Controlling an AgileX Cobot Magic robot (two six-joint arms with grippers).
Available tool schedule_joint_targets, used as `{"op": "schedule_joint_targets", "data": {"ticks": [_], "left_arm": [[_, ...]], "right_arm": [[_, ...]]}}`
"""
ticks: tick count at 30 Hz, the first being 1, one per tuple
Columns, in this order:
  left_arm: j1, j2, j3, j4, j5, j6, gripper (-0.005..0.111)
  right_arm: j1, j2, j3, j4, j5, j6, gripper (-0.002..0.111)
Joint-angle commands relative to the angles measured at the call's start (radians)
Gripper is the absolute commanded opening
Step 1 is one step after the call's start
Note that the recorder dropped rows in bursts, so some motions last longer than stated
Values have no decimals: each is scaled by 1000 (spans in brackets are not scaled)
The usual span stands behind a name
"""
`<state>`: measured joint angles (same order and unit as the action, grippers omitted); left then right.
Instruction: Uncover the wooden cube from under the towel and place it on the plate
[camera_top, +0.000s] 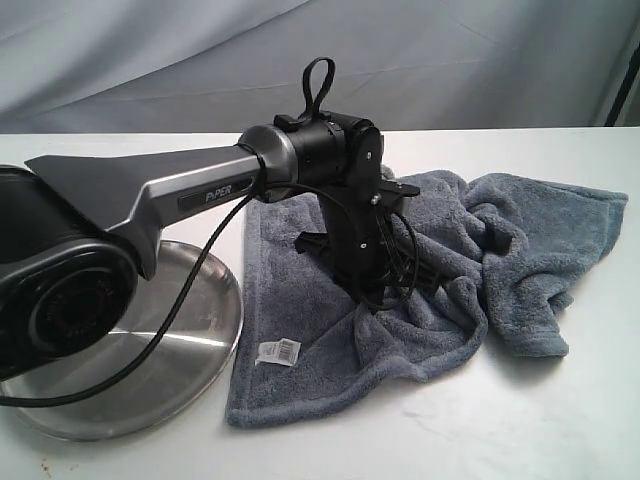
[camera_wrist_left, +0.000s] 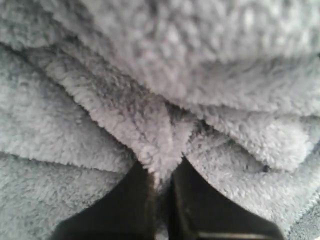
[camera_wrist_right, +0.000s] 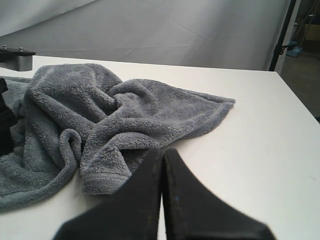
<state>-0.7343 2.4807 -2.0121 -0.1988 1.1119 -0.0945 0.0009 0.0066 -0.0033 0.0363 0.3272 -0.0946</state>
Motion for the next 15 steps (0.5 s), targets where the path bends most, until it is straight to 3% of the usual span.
{"op": "schedule_joint_targets", "data": {"ticks": [1,9,13,15], "left_arm": [[-14,8,18,-41,89,1,0],[-14,-202,18,-15,-34,1,0],[-14,-218,18,-8,-20,44,0],[-14,-196,20,15,5,76,6]], "right_arm": [[4,-7,3,3,-7,0,0],[4,-7,3,3,-7,0,0],[4,-7,3,3,-7,0,0],[4,-7,3,3,-7,0,0]]}}
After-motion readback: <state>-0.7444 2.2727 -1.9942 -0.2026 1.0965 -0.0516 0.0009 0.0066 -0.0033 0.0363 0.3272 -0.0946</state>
